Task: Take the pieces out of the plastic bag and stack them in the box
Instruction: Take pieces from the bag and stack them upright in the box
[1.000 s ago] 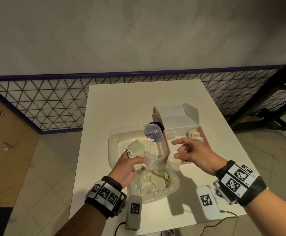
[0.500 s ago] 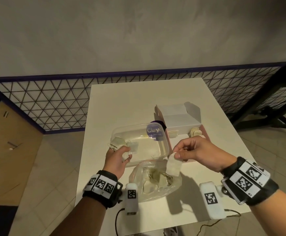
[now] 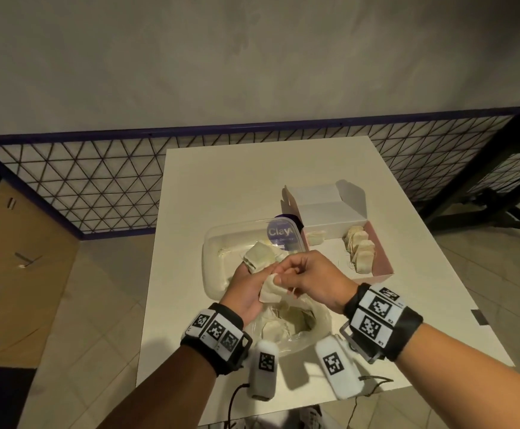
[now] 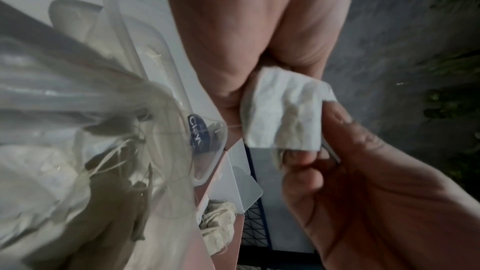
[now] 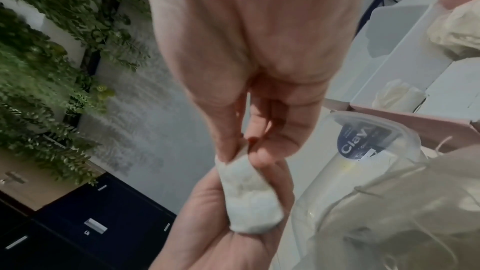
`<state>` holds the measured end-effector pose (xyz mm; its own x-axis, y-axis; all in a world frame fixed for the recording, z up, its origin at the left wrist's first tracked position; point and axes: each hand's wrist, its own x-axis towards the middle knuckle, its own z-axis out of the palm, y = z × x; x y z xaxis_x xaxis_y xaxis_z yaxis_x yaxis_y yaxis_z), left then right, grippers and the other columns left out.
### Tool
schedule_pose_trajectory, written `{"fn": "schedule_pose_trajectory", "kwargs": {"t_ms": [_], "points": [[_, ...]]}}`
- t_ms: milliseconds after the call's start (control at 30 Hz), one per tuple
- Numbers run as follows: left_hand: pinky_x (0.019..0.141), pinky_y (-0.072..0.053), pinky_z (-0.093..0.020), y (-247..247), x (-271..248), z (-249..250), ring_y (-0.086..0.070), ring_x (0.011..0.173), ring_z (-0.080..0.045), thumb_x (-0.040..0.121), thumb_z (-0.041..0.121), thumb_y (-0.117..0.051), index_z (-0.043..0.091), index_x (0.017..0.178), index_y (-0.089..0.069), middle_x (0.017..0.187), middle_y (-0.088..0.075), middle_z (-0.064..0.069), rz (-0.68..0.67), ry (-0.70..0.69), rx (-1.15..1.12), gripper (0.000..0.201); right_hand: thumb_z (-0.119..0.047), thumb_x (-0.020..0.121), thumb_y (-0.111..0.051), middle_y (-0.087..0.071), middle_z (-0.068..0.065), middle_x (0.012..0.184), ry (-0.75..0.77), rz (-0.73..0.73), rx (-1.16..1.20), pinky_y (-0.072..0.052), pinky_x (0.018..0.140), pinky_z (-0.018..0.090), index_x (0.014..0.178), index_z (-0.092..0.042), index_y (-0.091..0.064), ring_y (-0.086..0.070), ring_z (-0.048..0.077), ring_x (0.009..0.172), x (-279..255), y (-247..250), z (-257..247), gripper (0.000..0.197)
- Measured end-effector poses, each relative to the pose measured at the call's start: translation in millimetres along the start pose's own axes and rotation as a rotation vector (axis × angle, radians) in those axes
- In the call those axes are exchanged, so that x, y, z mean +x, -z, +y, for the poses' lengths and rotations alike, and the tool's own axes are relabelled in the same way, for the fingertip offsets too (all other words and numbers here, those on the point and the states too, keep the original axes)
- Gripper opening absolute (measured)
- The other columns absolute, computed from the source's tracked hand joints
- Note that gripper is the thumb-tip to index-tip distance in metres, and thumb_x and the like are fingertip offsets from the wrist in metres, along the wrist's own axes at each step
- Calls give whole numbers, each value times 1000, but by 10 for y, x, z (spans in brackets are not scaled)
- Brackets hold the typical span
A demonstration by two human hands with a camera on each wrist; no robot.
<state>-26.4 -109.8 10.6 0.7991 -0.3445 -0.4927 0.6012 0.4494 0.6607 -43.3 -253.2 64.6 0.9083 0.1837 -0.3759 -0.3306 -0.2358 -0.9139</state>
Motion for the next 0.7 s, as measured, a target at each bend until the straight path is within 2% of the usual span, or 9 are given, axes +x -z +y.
{"fn": "schedule_pose_trajectory", "kwargs": {"t_ms": [67,167,233,367,467,533,633,700], "points": [[71,-57,-41,-10,-20,-18,-68,92,-35,87,15,-63,-8,131,-44,117,-60,-32,11,17,-73,53,-4,81,-70,-57,4,61,1,84,24,-46,48,20,85,-5,-66,-52,6,45,12,-59,40,5],[85,-54,-42,-5,-33,-44,-64,105,-34,85,35,-60,-6,132,-47,126,-58,-29,7,57,-130,64,-3,80,-70,-54,5,59,22,168,33,-46,47,23,88,0,-65,-50,10,45,16,-106,83,10],[91,-49,-42,-15,-36,-45,-64,105,-32,85,40,-56,-5,127,-53,122,-61,-26,16,91,-157,62,-5,80,-72,-54,2,57,42,222,14,-47,49,25,90,-1,-66,-49,13,47,14,-130,113,12],[79,-47,-38,-66,-26,-42,-66,86,-30,85,30,-48,-9,116,-57,103,-66,-24,11,107,-231,51,-5,80,-71,-56,2,61,72,300,2,-48,50,20,93,-3,-66,-51,11,49,13,-175,131,14],[70,-47,-35,-109,-16,-49,-65,76,-26,79,26,-51,-4,106,-59,87,-66,-19,19,69,-254,41,-6,80,-72,-60,2,62,105,317,11,-51,54,21,94,-7,-68,-54,12,50,12,-196,123,15],[66,-47,-32,-127,-4,-56,-64,69,-23,80,25,-50,0,98,-59,78,-65,-15,12,56,-270,31,-8,79,-73,-61,2,62,128,320,14,-52,56,21,94,-10,-69,-55,10,50,1,-207,114,16],[57,-49,-27,-135,18,-60,-63,64,-21,89,23,-43,2,94,-59,73,-64,-13,20,43,-284,26,-8,78,-73,-60,-1,61,168,324,37,-52,57,20,91,-15,-69,-55,8,50,-30,-215,103,15],[58,-48,-28,-138,9,-52,-62,65,-22,90,24,-44,2,94,-58,74,-62,-13,21,44,-290,27,-8,79,-73,-60,-1,63,177,313,39,-52,58,20,92,-15,-69,-56,8,52,-41,-223,104,16]]}}
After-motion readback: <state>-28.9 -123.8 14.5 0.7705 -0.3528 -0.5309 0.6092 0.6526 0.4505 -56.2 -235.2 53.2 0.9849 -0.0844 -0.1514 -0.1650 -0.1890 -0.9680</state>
